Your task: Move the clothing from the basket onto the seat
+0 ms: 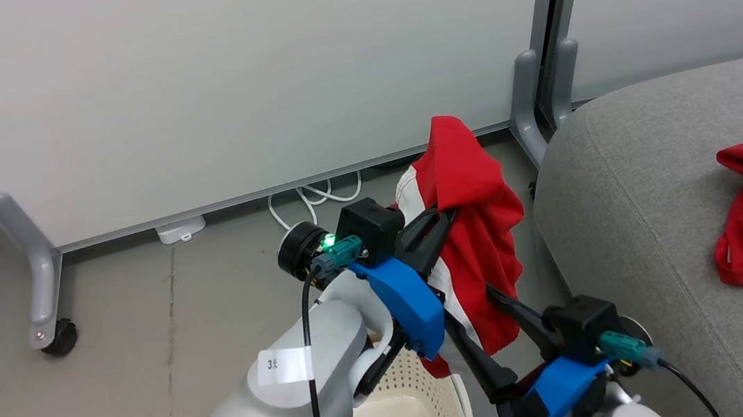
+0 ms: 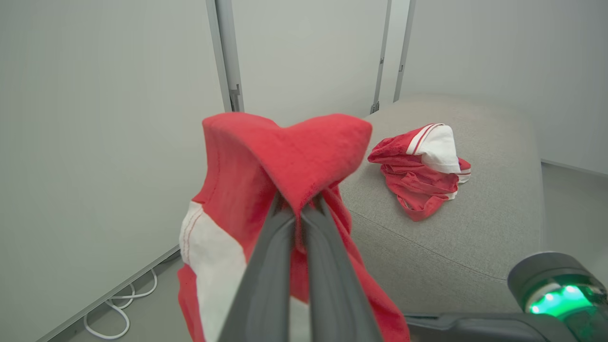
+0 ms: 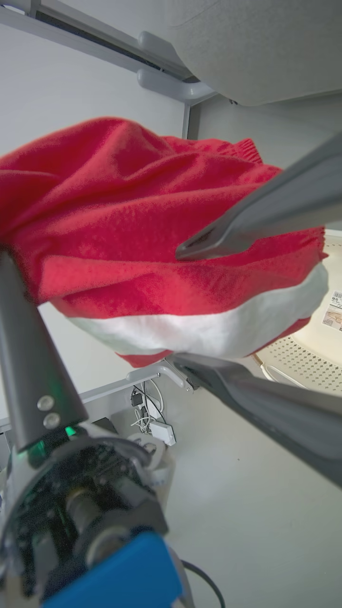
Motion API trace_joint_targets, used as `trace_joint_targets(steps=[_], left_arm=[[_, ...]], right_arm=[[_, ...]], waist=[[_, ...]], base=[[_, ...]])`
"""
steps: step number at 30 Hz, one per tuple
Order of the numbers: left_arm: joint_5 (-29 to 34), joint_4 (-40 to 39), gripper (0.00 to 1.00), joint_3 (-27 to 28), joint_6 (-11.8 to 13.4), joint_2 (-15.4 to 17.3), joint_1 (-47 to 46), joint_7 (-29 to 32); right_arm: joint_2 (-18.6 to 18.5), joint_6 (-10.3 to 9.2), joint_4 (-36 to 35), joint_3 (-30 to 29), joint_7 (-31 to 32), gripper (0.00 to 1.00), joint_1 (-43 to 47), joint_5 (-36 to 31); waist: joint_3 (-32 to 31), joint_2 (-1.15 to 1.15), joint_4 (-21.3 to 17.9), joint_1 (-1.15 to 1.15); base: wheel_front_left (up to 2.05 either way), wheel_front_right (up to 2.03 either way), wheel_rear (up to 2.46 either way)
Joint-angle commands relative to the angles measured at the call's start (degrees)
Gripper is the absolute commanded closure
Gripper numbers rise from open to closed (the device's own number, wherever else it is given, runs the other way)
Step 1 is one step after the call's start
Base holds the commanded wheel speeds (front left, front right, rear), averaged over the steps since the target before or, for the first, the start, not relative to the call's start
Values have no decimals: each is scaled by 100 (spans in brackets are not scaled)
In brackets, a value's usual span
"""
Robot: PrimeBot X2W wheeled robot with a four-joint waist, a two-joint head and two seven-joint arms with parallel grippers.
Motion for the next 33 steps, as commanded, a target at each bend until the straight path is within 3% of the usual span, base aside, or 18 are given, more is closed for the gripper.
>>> trace_joint_targets(steps=[1,16,17,18,19,33], left_arm=[[-11,-37,100,-11,13,0,-72,-28],[-137,-182,100,-185,18,0,-164,-28],[-149,-184,100,-198,19,0,-167,-28],[-158,-187,100,-210,21,0,-170,-28],[-157,-190,100,-222,21,0,-174,-28],[-233,-140,100,-256,58,0,-164,-29]], right_arm=[[-9,2,113,52,51,0,-179,28],[-10,3,1439,148,15,0,-1131,-337],[-10,2,1498,144,7,35,-1171,-317],[-10,2,1547,137,2,50,-1209,-296],[-10,2,1595,139,-21,100,-1245,-284],[-10,3,1900,172,-202,100,-1403,-182]], waist=[[10,0,0,0],[28,0,116,0],[30,0,121,0],[32,0,124,0],[33,0,127,0],[16,0,67,0]], base=[[0,0,0],[0,0,0],[0,0,0],[0,0,0],[0,0,0],[0,0,0]])
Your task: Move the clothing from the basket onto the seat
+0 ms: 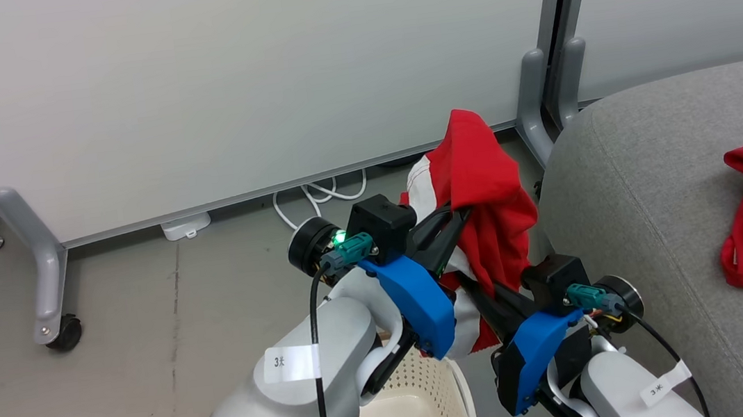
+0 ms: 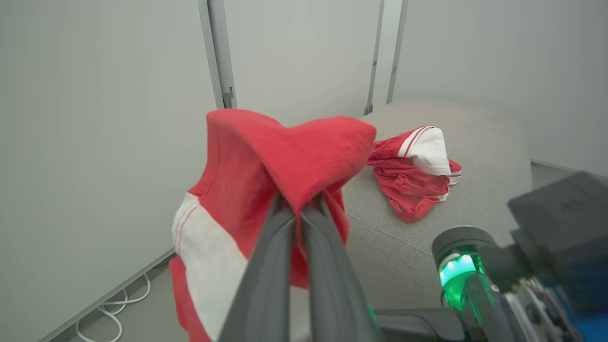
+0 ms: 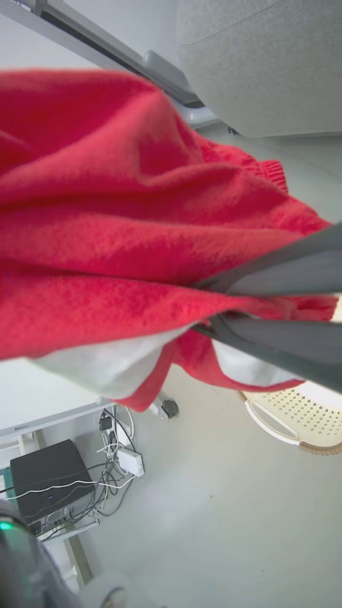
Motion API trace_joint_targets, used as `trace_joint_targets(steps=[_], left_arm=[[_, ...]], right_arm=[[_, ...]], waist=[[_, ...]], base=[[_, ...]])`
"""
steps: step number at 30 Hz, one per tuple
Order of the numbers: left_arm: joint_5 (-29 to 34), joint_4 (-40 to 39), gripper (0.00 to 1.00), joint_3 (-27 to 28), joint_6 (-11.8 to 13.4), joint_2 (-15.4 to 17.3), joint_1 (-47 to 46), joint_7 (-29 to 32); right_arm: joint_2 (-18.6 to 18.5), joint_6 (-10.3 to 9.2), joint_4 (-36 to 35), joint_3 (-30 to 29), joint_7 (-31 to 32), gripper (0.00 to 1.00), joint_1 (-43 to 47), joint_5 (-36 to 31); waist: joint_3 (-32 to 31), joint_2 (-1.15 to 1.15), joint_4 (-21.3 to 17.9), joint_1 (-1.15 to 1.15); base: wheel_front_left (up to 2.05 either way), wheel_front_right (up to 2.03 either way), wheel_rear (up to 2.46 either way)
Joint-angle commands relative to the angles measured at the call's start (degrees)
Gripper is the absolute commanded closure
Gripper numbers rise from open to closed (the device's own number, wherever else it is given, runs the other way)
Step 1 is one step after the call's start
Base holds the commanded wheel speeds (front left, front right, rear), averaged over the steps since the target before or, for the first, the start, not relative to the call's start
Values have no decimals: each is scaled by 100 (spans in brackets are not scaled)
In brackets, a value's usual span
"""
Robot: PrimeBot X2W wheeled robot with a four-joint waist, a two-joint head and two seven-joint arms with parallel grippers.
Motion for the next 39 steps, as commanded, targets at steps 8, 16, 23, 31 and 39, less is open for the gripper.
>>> trace_joint_targets(steps=[8,16,23,31,39], left_arm=[[-50,66,100,-32,13,0,-60,-29],[-100,112,75,-48,-5,0,-55,-29],[-86,74,0,35,-14,1,68,-28],[359,-200,0,632,75,223,635,-28],[1174,-1150,0,1750,178,793,1900,-23]], right_arm=[[-11,1,56,26,-73,100,-118,33],[-11,1,81,60,-90,100,-97,74],[-11,1,95,70,-125,100,-92,75],[-11,1,50,-40,-171,100,-31,37],[-11,1,-41,-160,-180,100,33,-12]], waist=[[14,0,-73,0],[-6,0,-92,0],[-25,0,-72,0],[6,0,-27,0],[78,0,14,0]], base=[[0,0,0],[0,0,0],[0,0,0],[0,0,0],[0,0,0]])
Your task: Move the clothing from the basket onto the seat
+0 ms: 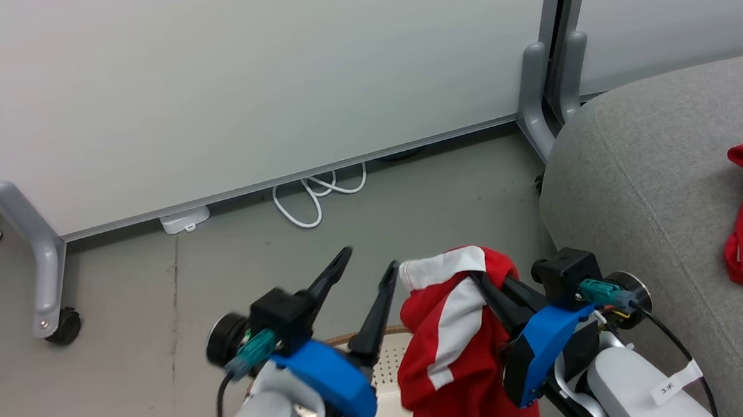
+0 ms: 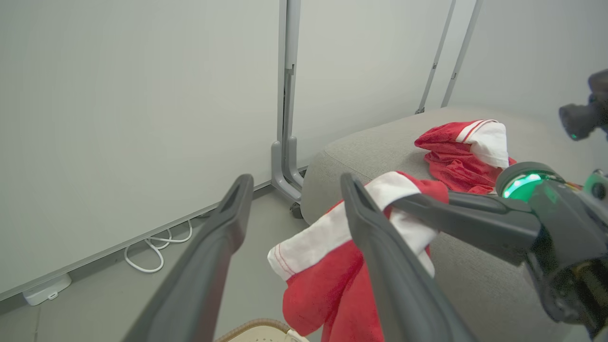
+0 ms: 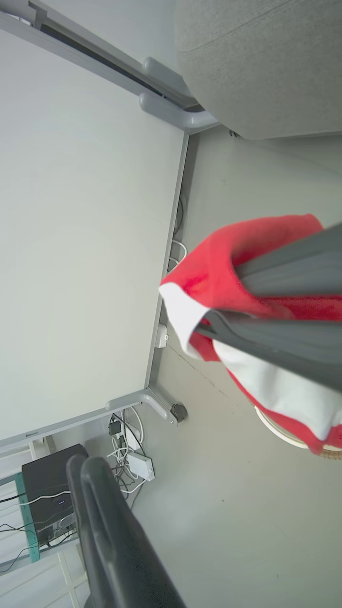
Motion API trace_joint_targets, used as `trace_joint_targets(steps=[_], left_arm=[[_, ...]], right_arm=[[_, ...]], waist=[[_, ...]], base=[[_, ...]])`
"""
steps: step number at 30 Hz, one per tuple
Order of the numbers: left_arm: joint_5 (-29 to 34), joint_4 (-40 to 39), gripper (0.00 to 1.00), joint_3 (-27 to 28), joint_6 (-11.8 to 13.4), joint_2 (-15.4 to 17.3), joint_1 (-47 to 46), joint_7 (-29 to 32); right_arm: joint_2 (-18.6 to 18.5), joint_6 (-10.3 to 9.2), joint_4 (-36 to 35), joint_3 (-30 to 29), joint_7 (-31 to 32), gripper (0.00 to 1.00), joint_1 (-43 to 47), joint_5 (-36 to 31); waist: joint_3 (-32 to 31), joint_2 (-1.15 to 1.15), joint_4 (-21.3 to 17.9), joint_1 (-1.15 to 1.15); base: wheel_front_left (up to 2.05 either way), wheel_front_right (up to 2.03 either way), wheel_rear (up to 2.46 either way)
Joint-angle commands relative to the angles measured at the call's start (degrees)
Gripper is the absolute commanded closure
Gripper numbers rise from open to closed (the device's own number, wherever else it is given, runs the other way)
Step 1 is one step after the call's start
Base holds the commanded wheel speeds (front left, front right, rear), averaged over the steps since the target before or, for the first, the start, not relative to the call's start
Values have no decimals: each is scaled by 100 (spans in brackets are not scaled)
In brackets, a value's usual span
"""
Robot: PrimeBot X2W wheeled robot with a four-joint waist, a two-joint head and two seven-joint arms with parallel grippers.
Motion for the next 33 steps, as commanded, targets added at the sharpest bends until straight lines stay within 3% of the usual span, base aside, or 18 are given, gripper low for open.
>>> trace_joint_targets(steps=[1,7,15,24,33], left_arm=[[135,-184,0,233,6,83,281,-15],[654,-731,0,1093,-59,218,1208,-16],[1110,-998,0,1810,-176,58,1839,-15],[1410,-999,0,2204,-222,-139,2057,-15],[1392,-1000,0,2106,-228,-118,1991,-15]], right_arm=[[-11,1,-46,-46,-23,100,50,-47],[-11,1,-96,-143,-1,100,91,-60],[-11,2,-139,-210,33,100,155,-78],[-11,1,-162,-196,65,100,176,-84],[-11,1,-185,-204,50,100,125,-63]], waist=[[19,0,20,0],[59,0,117,0],[57,0,198,0],[53,0,71,0],[129,0,-243,0]], base=[[0,0,0],[0,0,0],[0,0,0],[0,0,0],[0,0,0]])
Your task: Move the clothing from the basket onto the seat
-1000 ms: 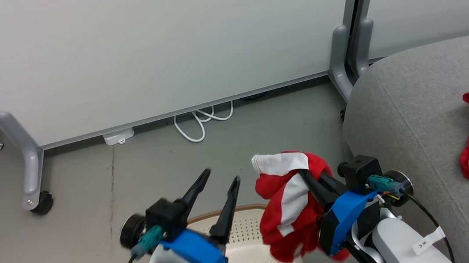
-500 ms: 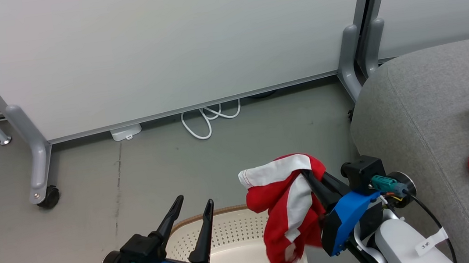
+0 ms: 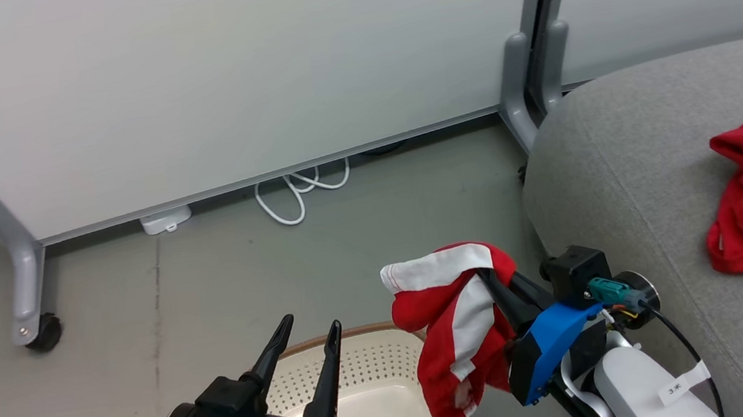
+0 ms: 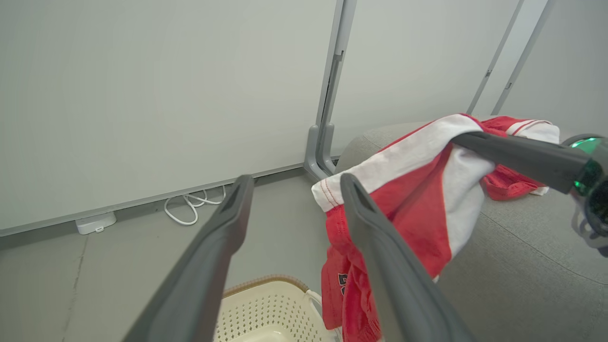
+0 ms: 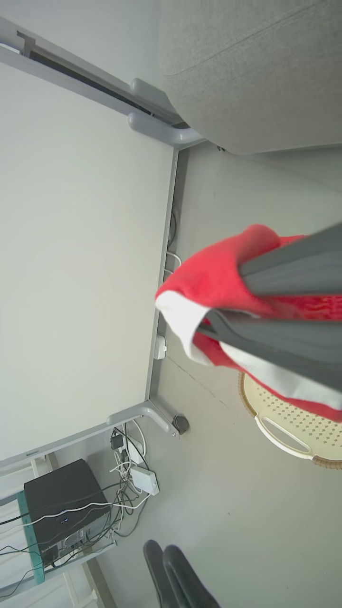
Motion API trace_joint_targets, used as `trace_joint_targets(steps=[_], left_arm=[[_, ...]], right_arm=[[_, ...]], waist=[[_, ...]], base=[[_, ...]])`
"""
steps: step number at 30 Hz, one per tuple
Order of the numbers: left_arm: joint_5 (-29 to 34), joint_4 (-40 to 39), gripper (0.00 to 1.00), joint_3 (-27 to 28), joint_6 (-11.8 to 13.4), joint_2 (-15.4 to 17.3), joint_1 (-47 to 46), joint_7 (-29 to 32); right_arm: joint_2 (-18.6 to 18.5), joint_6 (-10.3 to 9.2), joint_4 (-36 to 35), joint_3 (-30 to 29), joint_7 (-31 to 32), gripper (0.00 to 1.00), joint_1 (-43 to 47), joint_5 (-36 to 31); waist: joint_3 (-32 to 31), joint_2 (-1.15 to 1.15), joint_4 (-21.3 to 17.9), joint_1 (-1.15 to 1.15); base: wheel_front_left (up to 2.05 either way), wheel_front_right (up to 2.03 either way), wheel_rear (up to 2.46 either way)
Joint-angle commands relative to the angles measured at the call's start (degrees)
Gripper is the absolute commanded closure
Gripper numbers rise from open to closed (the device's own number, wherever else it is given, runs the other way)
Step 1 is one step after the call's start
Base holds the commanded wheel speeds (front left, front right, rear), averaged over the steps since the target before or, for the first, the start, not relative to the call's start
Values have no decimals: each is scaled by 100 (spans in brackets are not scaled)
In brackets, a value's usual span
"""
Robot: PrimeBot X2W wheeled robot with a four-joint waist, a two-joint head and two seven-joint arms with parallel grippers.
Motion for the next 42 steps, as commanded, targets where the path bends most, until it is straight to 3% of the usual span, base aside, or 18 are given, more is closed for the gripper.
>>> trace_joint_targets(steps=[1,27,42], left_arm=[[-14,-29,0,2,-45,31,-57,-15],[45,-83,0,-103,-29,126,-275,-15],[39,-62,0,-178,-29,138,-351,-15]], right_arm=[[-11,2,-31,-5,-9,100,14,-7],[-9,2,50,-127,-183,100,-92,111],[-9,2,91,-188,-263,100,-118,170]], waist=[[36,0,-141,0],[256,0,-1998,0],[385,0,-2285,0]], base=[[0,0,0],[0,0,0],[0,0,0]])
